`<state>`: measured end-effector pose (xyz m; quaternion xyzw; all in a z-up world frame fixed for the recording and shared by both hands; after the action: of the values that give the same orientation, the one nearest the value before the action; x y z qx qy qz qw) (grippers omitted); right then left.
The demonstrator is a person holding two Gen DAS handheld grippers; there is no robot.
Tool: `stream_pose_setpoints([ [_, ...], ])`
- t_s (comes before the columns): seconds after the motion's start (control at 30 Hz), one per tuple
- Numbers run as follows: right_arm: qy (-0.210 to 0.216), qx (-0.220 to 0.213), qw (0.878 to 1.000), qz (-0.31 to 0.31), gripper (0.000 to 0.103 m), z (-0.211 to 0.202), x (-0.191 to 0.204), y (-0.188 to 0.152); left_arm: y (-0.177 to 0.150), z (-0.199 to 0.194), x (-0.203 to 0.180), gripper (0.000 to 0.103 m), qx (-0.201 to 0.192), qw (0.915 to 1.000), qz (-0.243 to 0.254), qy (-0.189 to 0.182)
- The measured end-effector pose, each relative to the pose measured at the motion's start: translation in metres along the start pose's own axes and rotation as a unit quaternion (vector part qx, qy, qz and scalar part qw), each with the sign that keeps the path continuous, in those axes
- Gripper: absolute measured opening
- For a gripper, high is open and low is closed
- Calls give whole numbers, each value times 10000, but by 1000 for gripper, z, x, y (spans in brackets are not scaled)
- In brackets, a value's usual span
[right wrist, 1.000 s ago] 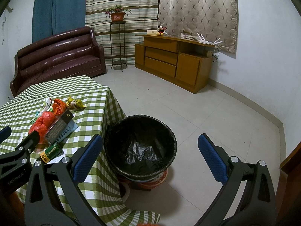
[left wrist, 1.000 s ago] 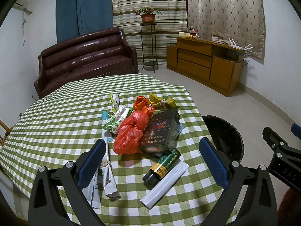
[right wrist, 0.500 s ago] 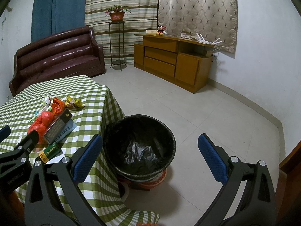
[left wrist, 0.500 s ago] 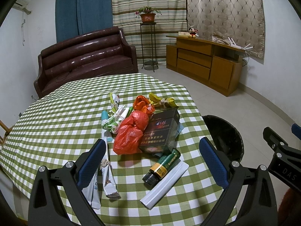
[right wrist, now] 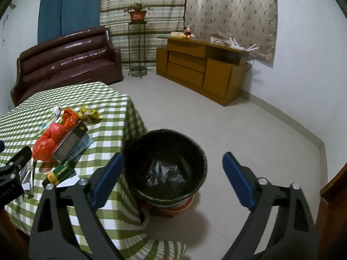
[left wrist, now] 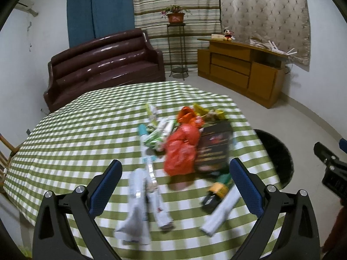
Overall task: Collect trash
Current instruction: 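Grasp the white tube packet with the left gripper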
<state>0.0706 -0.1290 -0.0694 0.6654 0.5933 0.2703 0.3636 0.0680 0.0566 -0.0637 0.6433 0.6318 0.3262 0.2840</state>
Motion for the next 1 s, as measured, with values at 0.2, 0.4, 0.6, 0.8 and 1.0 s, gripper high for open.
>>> stream_pose_setpoints([
  [0.2,106,47,9998,-130,86,-1,21,-3,-15,-3,29,95,106,9998,133,111],
  [0.4,242,172,9992,-256,86,1,45,-5,-34,10,47,71,487,9987,19,111],
  [0.6,283,232,9986,-373,86,1,63,-7,-46,18,55,71,691,9976,-55,-7],
  [0.8,277,302,9983,-405,86,4,70,-8,-52,18,66,71,767,9969,-152,-83],
  [1.0,289,357,9980,-433,86,9,77,-10,-58,26,70,63,923,9954,-132,-197],
])
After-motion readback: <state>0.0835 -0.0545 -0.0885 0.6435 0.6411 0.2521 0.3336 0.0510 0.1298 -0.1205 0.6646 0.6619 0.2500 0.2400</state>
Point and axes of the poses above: each gripper's, at about its wrist camera, not at the fingertips, and z roughly the way its jaws point, x to its left, y to its top, the point moved 9 cm from there along z, roughly the way its jaws point, and after that the axes turned 1 degree about -y, right-handed, at the moved point
